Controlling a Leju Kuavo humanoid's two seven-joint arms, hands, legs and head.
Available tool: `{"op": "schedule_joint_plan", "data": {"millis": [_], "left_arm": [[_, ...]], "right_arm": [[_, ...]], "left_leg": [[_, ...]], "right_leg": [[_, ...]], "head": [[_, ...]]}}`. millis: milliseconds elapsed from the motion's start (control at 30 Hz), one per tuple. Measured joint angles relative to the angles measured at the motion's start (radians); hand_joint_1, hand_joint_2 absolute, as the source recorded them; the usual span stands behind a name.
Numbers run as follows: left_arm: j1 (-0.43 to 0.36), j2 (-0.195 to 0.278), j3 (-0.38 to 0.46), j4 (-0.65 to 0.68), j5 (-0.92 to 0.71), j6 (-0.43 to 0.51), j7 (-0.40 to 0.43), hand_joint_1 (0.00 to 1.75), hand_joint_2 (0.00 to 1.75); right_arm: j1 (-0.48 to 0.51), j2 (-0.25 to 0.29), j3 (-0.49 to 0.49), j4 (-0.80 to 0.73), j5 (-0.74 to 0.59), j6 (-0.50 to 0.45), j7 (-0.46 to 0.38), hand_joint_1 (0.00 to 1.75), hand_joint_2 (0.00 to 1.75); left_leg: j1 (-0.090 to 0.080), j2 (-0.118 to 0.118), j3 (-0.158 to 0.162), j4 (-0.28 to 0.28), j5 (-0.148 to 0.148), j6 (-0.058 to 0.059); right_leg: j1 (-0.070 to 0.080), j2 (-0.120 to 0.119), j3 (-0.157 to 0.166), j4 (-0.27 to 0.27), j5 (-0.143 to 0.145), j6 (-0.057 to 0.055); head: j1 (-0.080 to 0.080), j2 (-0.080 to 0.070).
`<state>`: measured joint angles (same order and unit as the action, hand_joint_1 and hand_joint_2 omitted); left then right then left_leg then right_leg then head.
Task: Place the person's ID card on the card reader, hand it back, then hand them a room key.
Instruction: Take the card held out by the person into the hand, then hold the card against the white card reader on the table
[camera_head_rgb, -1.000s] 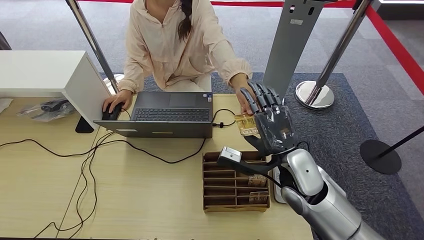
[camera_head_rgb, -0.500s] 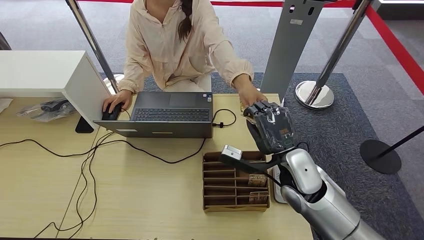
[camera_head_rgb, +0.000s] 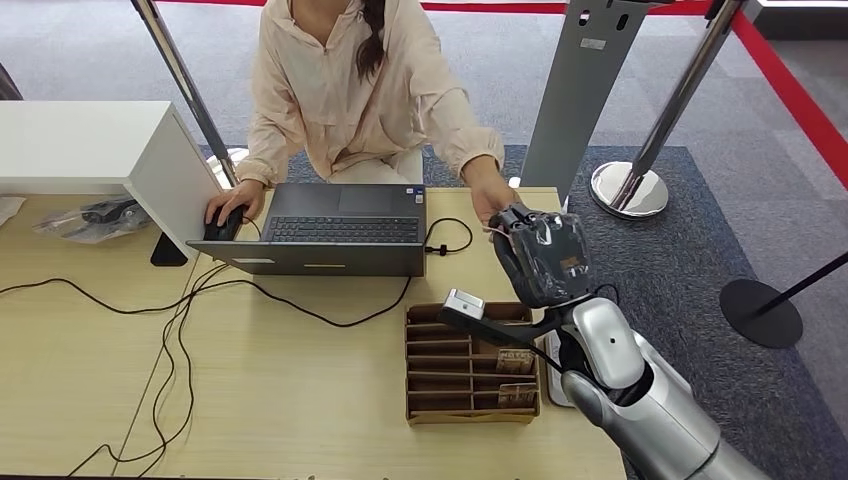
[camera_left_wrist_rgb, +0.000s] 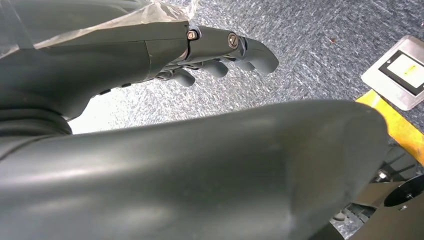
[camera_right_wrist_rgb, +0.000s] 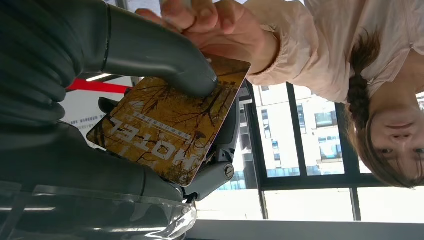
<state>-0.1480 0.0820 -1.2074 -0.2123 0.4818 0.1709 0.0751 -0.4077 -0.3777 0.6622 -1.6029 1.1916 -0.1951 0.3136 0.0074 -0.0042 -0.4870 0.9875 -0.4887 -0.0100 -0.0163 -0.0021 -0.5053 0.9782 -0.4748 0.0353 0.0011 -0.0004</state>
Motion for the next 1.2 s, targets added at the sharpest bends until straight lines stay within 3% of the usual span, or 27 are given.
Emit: {"op": "schedule_joint_plan", "data": {"millis": [333,667,900,1200], "left_arm": [[0.001,0.000,0.000,0.000,0.006,-0.003,0.000,0.00,0.00],[0.003,0.000,0.000,0.000,0.022,-0.004,0.001,0.00,0.00],[0.005,0.000,0.000,0.000,0.036,-0.005,0.007,0.00,0.00],[0.006,0.000,0.000,0.000,0.051,-0.004,0.012,0.00,0.00]], "right_arm": [[0.000,-0.007,-0.016,-0.022,-0.001,-0.005,0.007,1.63,1.75],[0.016,-0.061,-0.072,-0.128,-0.020,0.035,0.042,1.58,1.75],[0.088,-0.119,-0.142,-0.174,-0.056,0.044,0.061,1.59,1.75],[0.223,-0.171,-0.250,-0.164,-0.102,-0.031,0.061,1.66,1.75]], "left_leg": [[0.000,0.000,0.000,0.000,0.000,0.000],[0.000,0.000,0.000,0.000,0.000,0.000],[0.000,0.000,0.000,0.000,0.000,0.000],[0.000,0.000,0.000,0.000,0.000,0.000]], "right_leg": [[0.000,0.000,0.000,0.000,0.000,0.000],[0.000,0.000,0.000,0.000,0.000,0.000],[0.000,0.000,0.000,0.000,0.000,0.000],[0.000,0.000,0.000,0.000,0.000,0.000]], "head": [[0.000,0.000],[0.000,0.000],[0.000,0.000],[0.000,0.000]]}}
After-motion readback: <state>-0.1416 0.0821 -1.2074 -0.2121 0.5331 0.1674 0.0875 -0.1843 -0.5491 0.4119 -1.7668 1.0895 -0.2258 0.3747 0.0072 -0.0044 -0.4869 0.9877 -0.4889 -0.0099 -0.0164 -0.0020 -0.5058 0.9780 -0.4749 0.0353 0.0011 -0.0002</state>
